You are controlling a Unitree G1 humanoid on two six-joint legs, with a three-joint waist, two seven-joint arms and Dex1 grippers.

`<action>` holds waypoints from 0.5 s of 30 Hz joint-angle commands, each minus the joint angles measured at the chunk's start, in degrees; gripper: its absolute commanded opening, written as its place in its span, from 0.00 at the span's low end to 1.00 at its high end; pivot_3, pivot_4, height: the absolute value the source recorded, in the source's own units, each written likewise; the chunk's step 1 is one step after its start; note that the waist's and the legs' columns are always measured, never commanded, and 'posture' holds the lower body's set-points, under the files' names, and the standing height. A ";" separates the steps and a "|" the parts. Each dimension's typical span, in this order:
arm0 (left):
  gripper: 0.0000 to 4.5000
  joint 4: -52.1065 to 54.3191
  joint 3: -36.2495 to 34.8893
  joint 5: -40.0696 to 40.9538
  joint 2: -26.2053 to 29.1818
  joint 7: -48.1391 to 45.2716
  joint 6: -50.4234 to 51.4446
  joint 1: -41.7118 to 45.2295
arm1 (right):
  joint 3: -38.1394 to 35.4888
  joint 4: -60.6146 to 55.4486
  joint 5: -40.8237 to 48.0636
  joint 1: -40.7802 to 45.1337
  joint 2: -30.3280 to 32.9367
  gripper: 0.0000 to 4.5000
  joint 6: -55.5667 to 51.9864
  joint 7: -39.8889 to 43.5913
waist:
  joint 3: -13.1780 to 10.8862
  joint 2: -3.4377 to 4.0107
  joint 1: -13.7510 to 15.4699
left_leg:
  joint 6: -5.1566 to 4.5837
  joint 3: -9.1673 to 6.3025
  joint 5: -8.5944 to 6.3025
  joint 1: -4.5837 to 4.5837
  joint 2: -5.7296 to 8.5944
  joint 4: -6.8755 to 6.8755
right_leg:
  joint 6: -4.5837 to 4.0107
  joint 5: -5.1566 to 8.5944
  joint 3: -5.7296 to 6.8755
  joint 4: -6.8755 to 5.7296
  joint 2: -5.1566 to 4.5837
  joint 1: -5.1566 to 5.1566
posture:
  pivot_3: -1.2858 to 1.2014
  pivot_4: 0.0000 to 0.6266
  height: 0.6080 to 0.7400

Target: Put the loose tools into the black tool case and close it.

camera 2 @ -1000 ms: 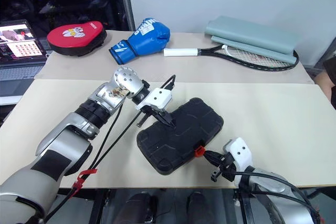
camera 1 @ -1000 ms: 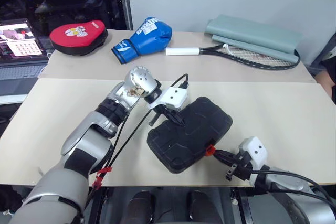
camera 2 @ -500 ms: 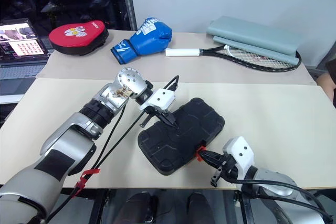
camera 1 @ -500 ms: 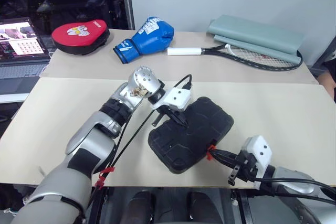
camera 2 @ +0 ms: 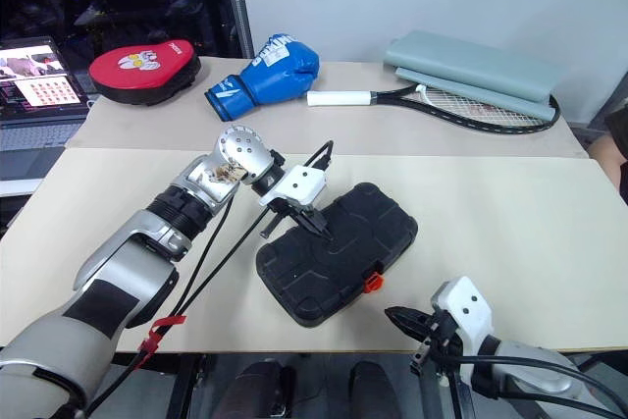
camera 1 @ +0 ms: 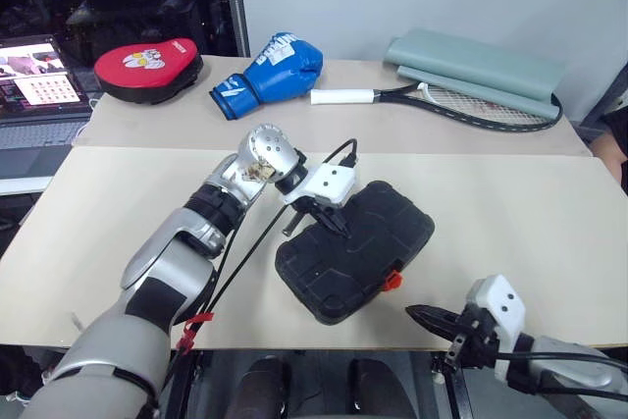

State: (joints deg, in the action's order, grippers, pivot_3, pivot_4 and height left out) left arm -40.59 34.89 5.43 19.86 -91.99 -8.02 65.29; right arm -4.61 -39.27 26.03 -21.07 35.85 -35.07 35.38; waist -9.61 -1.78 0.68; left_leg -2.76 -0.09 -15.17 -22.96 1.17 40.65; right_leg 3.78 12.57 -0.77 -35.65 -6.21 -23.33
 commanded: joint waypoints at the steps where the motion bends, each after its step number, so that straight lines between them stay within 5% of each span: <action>1: 0.01 0.22 1.81 -1.95 0.11 -0.51 -0.34 -0.77 | 2.17 2.18 -2.44 1.59 -1.10 0.00 2.58 -1.05 | 0.00 0.00 0.04 | 0.00 -0.01 0.00 -0.01 0.00 0.00 | 0.00 0.00 0.00 0.00 0.00 0.00 | 0.52 0.24 0.97; 15: 0.01 0.30 2.29 -1.64 0.58 -0.51 -0.30 -0.24 | 2.67 5.17 -2.97 6.17 -8.58 0.00 9.46 -2.51 | 0.00 0.00 -0.68 | -0.01 0.02 -0.01 0.11 -0.07 0.01 | -0.04 -0.04 -0.04 -0.06 0.08 0.04 | 0.52 0.24 0.97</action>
State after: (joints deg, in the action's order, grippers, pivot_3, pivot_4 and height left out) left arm -40.43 34.97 5.12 21.17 -91.99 -8.41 65.31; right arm 0.21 -31.07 21.45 -16.86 28.20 -27.88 33.98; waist -9.61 -1.77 0.00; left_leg -2.77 -0.06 -15.19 -22.84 1.09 40.67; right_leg 3.74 12.53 -0.82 -35.75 -6.12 -23.30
